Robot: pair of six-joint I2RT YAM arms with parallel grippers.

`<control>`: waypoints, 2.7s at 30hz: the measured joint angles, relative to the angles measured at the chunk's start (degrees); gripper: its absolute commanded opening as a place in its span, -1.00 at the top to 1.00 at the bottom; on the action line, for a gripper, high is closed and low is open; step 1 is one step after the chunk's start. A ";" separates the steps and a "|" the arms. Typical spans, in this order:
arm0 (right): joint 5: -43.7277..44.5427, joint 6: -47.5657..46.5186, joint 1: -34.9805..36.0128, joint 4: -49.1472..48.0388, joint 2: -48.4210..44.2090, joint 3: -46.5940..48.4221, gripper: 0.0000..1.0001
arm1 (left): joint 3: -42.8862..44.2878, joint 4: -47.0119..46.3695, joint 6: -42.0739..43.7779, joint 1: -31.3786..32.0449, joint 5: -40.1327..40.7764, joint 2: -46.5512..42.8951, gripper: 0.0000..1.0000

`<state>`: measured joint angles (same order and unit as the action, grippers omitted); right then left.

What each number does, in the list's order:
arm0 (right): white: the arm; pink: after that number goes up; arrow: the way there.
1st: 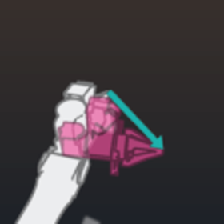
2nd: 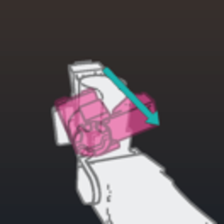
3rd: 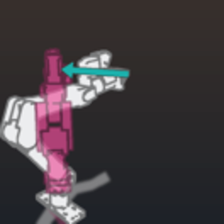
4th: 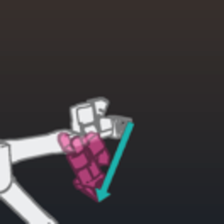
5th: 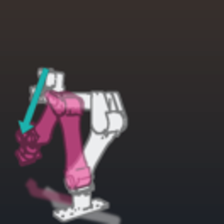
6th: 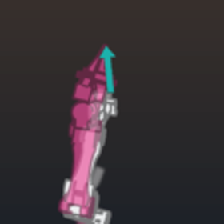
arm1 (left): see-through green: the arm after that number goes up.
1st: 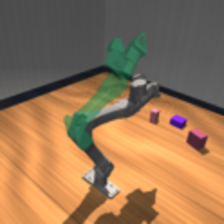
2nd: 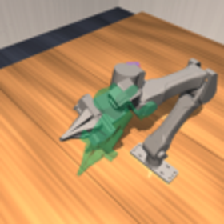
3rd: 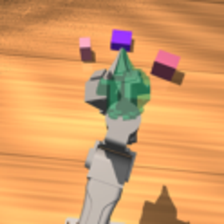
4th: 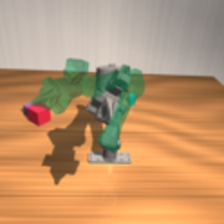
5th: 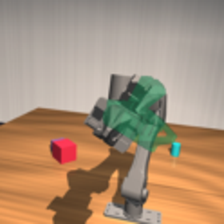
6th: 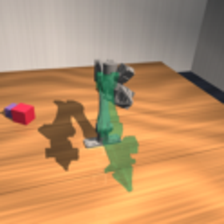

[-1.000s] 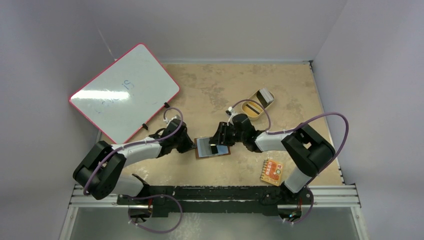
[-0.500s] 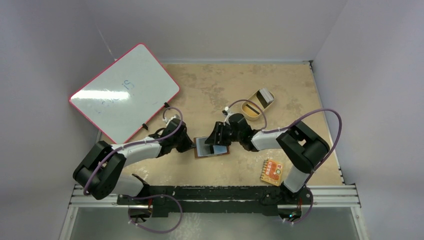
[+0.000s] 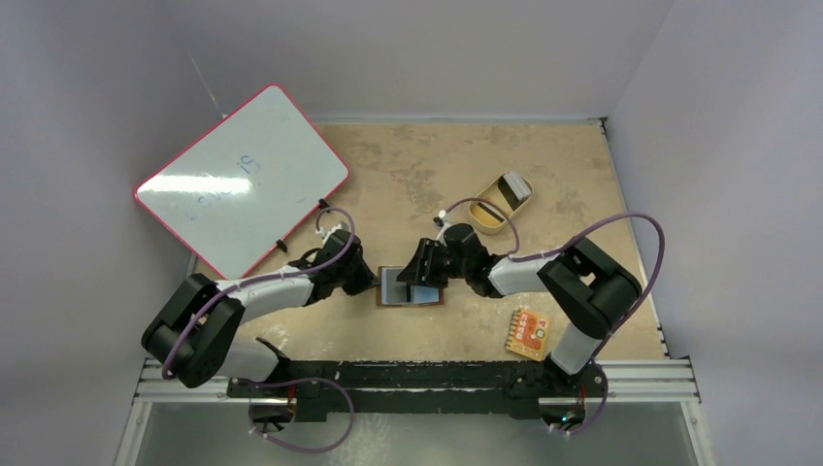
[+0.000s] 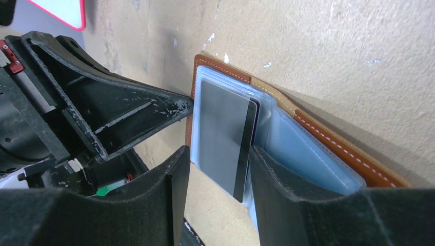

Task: Put the credit cards into the card holder
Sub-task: Insert the credit card into the card holder, then pick up the credit card from the storage box.

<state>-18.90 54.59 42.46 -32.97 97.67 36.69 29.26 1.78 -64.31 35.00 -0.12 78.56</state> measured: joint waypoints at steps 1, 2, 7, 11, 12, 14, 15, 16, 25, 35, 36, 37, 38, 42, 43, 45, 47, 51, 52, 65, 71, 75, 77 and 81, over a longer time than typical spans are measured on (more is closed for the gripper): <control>0.00 0.00 0.00 0.63 -0.17 0.00 0.08 | 0.00 -0.04 0.00 0.00 -0.02 0.00 1.00; 0.02 -0.04 0.02 1.20 -0.33 0.00 0.11 | 0.00 -0.11 0.00 0.00 -0.04 0.00 1.00; 1.22 0.13 0.31 2.25 -0.76 -0.07 0.25 | 0.00 -0.39 0.00 0.00 -0.04 -0.13 1.00; 1.27 1.51 0.33 1.03 -0.76 -0.61 0.27 | -0.02 -0.61 0.00 0.00 -0.07 -0.68 1.00; 1.25 1.99 0.35 0.66 -0.76 -0.68 0.28 | -0.02 -0.74 -0.02 0.00 -0.07 -0.85 1.00; 1.22 3.02 0.33 -0.70 -0.55 -0.70 0.30 | -0.11 -0.94 -0.02 -0.02 -0.02 -1.31 1.00; 1.22 3.56 0.33 -1.29 -0.37 -0.72 0.30 | -0.15 -0.87 -0.02 -0.02 0.00 -1.57 1.00; 1.25 4.15 0.33 -2.14 -0.13 -0.87 0.31 | -0.15 -0.85 0.00 -0.02 0.07 -1.73 1.00; 2.73 3.32 0.81 1.62 -1.90 -1.38 0.03 | -0.13 0.44 1.70 -0.13 0.17 -2.23 1.00; 12.04 -9.97 0.50 19.74 -11.34 8.76 -0.19 | 1.79 5.16 6.93 -0.57 0.83 -2.54 0.82; 12.90 -11.89 0.09 21.49 -11.65 10.21 -0.21 | 2.16 5.79 7.39 -0.57 1.03 -2.80 0.72; 14.01 -14.14 -0.44 23.67 -11.78 12.04 -0.21 | 2.51 6.56 8.00 -0.59 1.20 -3.15 0.61; 15.32 -16.50 -1.14 25.99 -11.76 14.19 -0.22 | 2.82 7.26 8.44 -0.59 1.42 -3.56 0.50; 21.14 -25.24 -4.76 33.57 -11.72 22.21 -0.27 | 4.35 10.16 10.03 -0.66 2.32 -5.84 0.22; 22.51 -26.95 -5.68 34.64 -11.72 23.63 -0.29 | 4.79 10.82 10.38 -0.68 2.49 -6.71 0.18; 25.97 -30.93 -8.15 36.79 -11.72 26.29 -0.31 | 5.70 12.11 11.08 -0.76 2.75 -8.52 0.12; 29.70 -34.71 -10.69 38.47 -11.67 27.78 -0.33 | 6.60 13.29 11.67 -0.76 2.97 -10.03 -0.06; 37.16 -41.05 -14.67 41.07 -9.73 29.62 -0.35 | 7.89 15.61 13.29 -0.76 3.06 -12.85 -0.28; 38.38 -42.27 -15.32 41.38 -8.79 30.05 -0.35 | 8.22 16.48 13.94 -0.76 2.86 -13.40 -0.30; 50.53 -56.76 -20.90 43.50 4.09 33.73 -0.41 | 11.26 21.90 20.13 -0.76 -1.38 -15.72 -0.38; 52.92 -60.43 -22.51 43.15 7.06 35.67 -0.38 | 11.26 23.30 21.09 -0.76 -1.86 -15.82 -0.38; 54.21 -62.49 -23.39 42.45 9.53 36.52 -0.33 | 11.26 23.63 21.07 -0.76 -1.97 -16.72 -0.38; 55.04 -63.49 -23.74 42.32 10.86 37.13 -0.30 | 11.26 23.63 21.07 -0.76 -1.97 -17.27 -0.38; 56.30 -64.78 -24.15 41.94 13.29 38.56 -0.22 | 11.26 23.63 21.07 -0.76 -1.97 -17.49 -0.38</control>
<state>37.41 -10.20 18.31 8.97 110.96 75.24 40.51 25.41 -43.24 34.24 -2.09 61.08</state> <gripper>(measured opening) 0.642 0.690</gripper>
